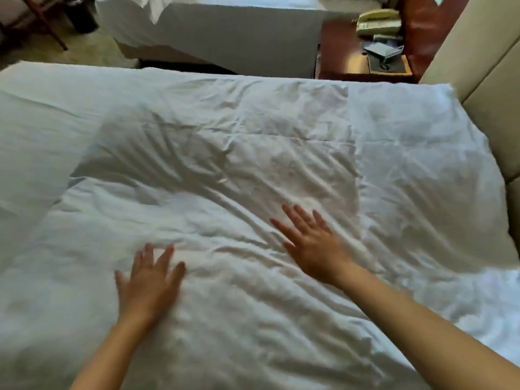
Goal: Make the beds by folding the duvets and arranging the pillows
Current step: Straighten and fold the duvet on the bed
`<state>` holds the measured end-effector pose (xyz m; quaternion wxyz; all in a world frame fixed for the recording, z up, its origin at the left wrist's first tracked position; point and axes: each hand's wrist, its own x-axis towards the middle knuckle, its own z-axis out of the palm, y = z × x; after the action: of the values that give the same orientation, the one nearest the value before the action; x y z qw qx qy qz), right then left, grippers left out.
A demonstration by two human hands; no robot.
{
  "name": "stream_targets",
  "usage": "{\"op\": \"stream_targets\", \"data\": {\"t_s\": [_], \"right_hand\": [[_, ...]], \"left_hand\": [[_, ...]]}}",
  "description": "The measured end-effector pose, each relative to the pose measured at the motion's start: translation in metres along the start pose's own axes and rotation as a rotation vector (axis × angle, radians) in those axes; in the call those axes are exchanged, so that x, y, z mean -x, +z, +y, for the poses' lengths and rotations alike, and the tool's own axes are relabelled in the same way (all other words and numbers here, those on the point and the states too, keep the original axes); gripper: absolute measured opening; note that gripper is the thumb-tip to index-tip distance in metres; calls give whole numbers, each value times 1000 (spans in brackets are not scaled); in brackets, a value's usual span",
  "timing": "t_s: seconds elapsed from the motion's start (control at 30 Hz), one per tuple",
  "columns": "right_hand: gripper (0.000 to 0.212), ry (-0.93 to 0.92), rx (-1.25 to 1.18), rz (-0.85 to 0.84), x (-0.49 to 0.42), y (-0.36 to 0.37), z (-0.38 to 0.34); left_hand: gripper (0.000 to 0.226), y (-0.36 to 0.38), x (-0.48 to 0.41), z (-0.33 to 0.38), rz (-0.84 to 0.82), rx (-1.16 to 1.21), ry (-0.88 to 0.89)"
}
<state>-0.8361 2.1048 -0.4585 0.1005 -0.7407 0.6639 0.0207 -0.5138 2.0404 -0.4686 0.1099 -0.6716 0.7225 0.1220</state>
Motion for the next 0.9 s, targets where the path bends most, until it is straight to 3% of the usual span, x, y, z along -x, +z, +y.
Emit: {"op": "stream_targets", "data": {"t_s": [0.07, 0.2, 0.27, 0.3, 0.43, 0.47, 0.6, 0.67, 0.8, 0.9], "right_hand": [[72, 157, 16, -359, -14, 18, -22], [43, 418, 107, -610, -87, -22, -82], [37, 436, 76, -557, -139, -50, -131], [36, 425, 31, -451, -167, -56, -157], [53, 279, -184, 176, -255, -29, -294], [59, 265, -232, 197, -263, -9, -329], [75, 361, -252, -92, -255, 87, -406], [75, 409, -267, -101, -248, 91, -408], [59, 336, -191, -33, -210, 88, -418], [63, 379, -227, -117, -183, 89, -439]], "left_hand": [[60, -11, -19, -74, 6, 65, -193], [66, -15, -47, -203, -26, 242, -448], [69, -10, -63, -259, -68, 325, -499], [72, -7, -69, -282, -111, 358, -512], [71, 14, -88, -336, -206, 695, -500], [68, 20, -92, -344, -217, 764, -493], [58, 44, -97, -376, -317, 774, -485], [61, 49, -96, -385, -372, 793, -502], [54, 47, -90, -384, -428, 852, -476], [75, 39, -88, -391, -518, 1082, -526]]}}
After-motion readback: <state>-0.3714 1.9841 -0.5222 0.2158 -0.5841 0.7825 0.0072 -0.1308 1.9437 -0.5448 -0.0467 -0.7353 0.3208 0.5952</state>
